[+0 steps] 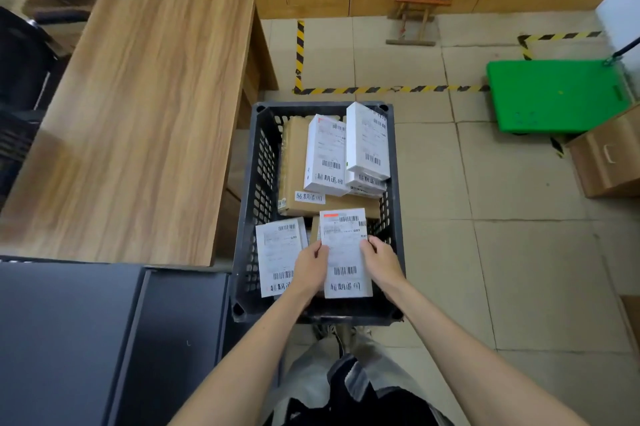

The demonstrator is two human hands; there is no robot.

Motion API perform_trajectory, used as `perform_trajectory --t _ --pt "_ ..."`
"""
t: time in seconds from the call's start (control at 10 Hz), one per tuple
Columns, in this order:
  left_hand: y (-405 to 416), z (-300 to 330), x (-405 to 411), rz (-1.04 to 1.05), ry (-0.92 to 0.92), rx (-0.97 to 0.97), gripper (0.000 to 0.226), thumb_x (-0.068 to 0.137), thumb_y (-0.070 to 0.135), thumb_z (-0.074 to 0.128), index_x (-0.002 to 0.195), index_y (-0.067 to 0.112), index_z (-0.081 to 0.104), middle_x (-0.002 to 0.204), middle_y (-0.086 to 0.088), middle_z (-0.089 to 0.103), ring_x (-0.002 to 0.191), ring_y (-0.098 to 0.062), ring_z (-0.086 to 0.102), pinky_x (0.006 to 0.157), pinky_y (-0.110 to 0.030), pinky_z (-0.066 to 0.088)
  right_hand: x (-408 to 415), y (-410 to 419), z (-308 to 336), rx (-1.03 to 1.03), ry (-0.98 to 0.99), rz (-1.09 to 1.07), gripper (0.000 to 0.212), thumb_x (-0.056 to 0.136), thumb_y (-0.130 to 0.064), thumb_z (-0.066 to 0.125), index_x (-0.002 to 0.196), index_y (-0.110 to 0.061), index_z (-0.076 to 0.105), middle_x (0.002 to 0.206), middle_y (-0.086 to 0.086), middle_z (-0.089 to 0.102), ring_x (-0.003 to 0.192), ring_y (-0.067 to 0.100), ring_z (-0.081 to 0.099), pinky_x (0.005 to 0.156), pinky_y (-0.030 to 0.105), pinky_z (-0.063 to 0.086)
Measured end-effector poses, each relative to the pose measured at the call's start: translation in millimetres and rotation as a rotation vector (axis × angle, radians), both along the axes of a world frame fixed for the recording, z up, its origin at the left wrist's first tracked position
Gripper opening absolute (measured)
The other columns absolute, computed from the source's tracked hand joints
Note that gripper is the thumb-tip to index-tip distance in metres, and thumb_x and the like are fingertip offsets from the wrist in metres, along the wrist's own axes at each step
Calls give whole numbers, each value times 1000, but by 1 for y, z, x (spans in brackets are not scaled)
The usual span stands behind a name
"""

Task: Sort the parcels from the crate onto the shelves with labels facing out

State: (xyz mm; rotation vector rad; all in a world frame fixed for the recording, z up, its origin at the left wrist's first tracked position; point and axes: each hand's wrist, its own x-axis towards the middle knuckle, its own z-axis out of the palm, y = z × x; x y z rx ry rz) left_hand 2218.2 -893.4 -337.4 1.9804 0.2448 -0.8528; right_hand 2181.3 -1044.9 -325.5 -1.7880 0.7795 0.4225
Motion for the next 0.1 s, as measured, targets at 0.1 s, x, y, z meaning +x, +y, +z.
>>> perform_trajectory --t 0.1 --pt "0 17 14 -19 -50 57 30 107 23 39 101 7 64 97 -12 71 74 -17 59 63 -26 45 12 -6 24 -44 -22 54 19 103 -21 40 104 -17 59 103 -4 63 86 15 59 63 17 45"
